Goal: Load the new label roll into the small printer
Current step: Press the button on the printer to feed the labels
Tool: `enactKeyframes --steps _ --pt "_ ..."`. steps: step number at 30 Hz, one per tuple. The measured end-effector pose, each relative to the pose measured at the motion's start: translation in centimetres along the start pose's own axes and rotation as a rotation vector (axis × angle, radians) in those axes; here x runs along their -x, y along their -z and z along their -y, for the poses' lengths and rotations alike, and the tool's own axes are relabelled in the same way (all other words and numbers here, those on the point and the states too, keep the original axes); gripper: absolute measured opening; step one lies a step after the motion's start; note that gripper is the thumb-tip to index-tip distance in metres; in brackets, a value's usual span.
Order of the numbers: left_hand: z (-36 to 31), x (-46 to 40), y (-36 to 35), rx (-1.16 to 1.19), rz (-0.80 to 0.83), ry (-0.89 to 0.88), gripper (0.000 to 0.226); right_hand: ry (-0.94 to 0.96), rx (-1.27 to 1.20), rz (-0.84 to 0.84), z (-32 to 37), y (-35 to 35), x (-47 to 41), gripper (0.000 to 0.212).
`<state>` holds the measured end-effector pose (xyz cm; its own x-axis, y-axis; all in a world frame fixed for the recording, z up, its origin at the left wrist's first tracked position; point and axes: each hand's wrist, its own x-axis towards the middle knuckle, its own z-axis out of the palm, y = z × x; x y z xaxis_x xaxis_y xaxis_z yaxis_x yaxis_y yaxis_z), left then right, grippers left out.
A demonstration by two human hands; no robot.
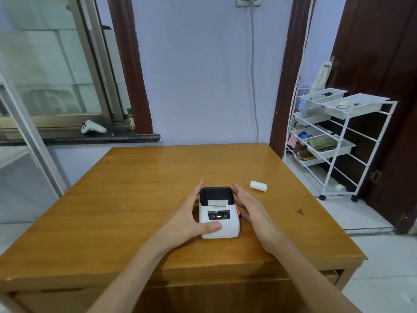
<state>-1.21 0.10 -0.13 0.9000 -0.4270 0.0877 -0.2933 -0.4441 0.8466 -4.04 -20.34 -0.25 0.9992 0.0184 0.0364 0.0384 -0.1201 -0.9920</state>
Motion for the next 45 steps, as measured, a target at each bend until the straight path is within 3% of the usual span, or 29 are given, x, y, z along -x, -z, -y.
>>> enactKeyframes --steps 6,11,19,30,37,45 --pt "-0.01 0.04 -0.01 0.001 0.001 -0.005 0.108 0.004 0.001 0.002 -0.04 0.02 -0.04 0.078" --pt "-0.15 0.10 0.00 0.006 0.011 -0.007 0.117 0.011 0.014 0.004 -0.10 0.04 -0.08 0.059" --pt "-0.09 0.01 -0.05 0.012 0.013 -0.003 0.119 -0.001 0.019 -0.007 -0.32 0.07 -0.30 0.075" --pt "-0.01 0.00 -0.11 0.041 0.017 -0.016 0.117 0.016 0.019 -0.011 -0.20 0.12 -0.24 0.070" --pt "-0.08 -0.05 0.00 0.056 0.017 -0.025 0.119 0.018 -0.023 -0.012 -0.05 0.17 -0.05 0.053" --pt "-0.18 0.05 -0.04 0.029 0.027 -0.024 0.124 0.022 -0.016 -0.019 0.07 0.11 0.02 0.054"
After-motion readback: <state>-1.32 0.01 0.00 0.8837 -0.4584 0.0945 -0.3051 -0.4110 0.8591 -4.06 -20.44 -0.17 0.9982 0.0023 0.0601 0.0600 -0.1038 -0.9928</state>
